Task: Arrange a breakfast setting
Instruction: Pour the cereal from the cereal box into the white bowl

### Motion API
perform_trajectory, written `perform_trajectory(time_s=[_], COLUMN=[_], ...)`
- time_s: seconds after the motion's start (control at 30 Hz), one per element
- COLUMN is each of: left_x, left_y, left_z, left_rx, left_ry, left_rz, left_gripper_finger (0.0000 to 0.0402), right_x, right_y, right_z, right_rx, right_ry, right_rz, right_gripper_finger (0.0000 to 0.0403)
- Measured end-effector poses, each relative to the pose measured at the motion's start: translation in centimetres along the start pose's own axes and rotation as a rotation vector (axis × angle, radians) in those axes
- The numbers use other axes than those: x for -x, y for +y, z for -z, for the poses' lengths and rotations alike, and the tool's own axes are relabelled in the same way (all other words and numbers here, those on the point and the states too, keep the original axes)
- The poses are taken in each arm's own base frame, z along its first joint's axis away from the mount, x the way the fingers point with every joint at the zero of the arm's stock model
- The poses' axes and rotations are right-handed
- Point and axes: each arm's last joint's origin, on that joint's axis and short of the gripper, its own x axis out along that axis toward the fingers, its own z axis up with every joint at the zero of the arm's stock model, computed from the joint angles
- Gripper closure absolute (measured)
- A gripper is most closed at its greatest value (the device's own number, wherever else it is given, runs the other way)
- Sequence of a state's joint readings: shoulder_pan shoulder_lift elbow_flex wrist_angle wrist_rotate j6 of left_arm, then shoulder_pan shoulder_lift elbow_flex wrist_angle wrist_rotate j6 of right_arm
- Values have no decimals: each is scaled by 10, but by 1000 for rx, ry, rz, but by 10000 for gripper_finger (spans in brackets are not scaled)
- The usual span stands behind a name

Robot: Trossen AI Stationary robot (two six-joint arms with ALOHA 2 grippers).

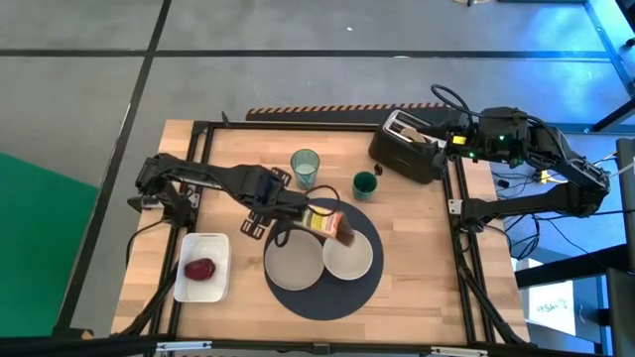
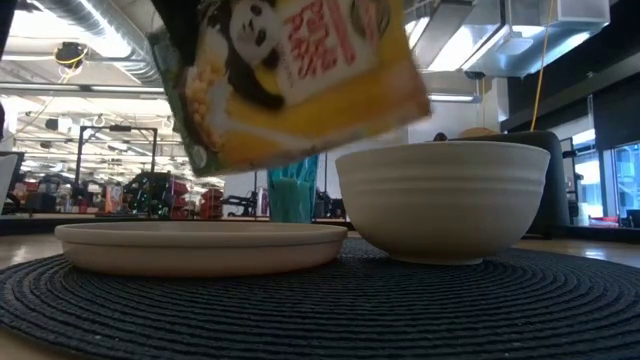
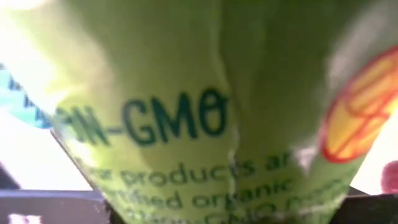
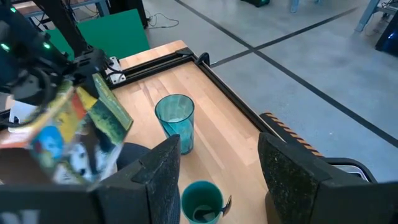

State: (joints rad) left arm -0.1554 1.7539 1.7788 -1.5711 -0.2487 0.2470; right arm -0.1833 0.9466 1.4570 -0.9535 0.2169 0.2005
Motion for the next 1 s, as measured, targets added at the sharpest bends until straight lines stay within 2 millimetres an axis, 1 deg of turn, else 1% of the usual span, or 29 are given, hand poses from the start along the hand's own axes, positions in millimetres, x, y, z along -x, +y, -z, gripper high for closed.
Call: perform_trajectory(time_s=[0.1,0.27,0.37,0.47,0.57,0.63,0.7,0.87,1.0], left_x=[12,33,41,41,41,41,42,44,45], left_y=[3,12,14,16,17,17,15,11,11], left_z=[-1,1,2,2,3,3,2,1,1], left_rx=[-1,-9,-44,-61,-74,-100,-131,-220,-265], left_ry=[-48,-115,-132,-112,-95,-91,-85,-54,-25], left_rz=[-9,-84,-125,-177,-219,-231,-243,-318,-373], left_gripper_finger=[218,218,218,218,218,218,218,218,218], right_x=[0,0,0,0,-3,-8,-14,-24,-29], right_y=[0,0,0,1,5,8,10,10,10], right_z=[0,-1,-1,-1,0,4,9,16,16], right_rx=[0,-1,-2,-16,-62,-81,-86,-87,-86], right_ry=[0,-7,-12,-8,2,37,75,84,89], right_rz=[0,-1,-2,-18,-134,-219,-265,-256,-230], right_gripper_finger=[196,196,196,196,196,196,196,196,196])
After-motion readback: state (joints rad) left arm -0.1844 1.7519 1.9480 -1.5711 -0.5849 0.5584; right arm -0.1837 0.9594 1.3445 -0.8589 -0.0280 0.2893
